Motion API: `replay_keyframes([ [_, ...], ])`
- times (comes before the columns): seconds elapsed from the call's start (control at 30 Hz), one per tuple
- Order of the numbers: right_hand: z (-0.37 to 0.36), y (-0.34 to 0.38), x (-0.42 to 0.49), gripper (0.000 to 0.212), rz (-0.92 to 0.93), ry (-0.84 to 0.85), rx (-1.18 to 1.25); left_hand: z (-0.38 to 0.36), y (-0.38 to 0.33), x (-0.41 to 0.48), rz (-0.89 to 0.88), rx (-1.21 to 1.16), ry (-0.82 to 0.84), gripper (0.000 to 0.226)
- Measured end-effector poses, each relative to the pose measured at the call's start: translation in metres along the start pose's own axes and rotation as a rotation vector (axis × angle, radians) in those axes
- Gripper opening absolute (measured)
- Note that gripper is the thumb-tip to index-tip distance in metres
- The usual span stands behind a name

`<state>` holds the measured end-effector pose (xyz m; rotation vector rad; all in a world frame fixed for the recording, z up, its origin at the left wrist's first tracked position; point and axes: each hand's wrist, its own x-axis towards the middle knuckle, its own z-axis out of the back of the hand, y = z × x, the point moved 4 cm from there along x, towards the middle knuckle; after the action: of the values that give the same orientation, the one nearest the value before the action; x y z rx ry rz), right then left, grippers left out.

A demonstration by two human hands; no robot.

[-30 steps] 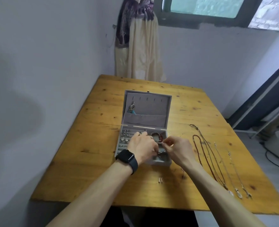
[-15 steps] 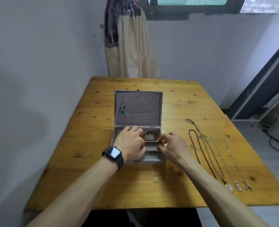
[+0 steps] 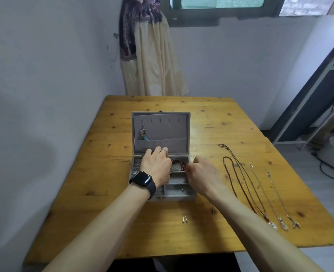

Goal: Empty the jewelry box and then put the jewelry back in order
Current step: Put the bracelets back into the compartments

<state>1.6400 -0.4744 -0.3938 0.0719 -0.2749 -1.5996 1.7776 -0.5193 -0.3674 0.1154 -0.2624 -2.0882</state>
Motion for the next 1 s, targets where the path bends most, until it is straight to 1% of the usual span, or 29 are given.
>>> replay_keyframes([
  [0.2,-0.005,0.003,0.001,0.019,-0.007,0.01,-0.002,-0.002,-0.003,0.001,0.012,0.007,0.026,0.026],
  [0.43,-0.008,-0.001,-0.005,0.025,0.014,-0.04,0.035,-0.005,0.0,0.001,0.02,-0.024,-0.02,0.021],
  [0.57,-0.008,-0.005,-0.012,0.028,0.012,-0.092,0.099,-0.004,-0.001,-0.004,0.011,-0.054,-0.041,0.025],
  [0.67,-0.001,-0.01,-0.027,0.028,0.005,-0.152,0.181,0.005,-0.005,-0.011,0.024,-0.164,-0.114,0.031],
  [0.77,0.012,-0.021,-0.053,0.028,-0.05,-0.242,0.307,0.015,-0.013,-0.019,0.05,-0.387,-0.229,0.031],
  [0.83,0.018,-0.035,-0.071,0.027,-0.105,-0.283,0.356,0.019,-0.023,-0.022,0.046,-0.505,-0.269,0.032],
  [0.93,0.023,-0.062,-0.091,0.026,-0.183,-0.322,0.398,0.025,-0.048,-0.019,-0.008,-0.555,-0.282,0.034],
  [1.0,0.023,-0.081,-0.101,0.025,-0.229,-0.32,0.373,0.028,-0.067,-0.012,-0.047,-0.557,-0.262,0.034],
])
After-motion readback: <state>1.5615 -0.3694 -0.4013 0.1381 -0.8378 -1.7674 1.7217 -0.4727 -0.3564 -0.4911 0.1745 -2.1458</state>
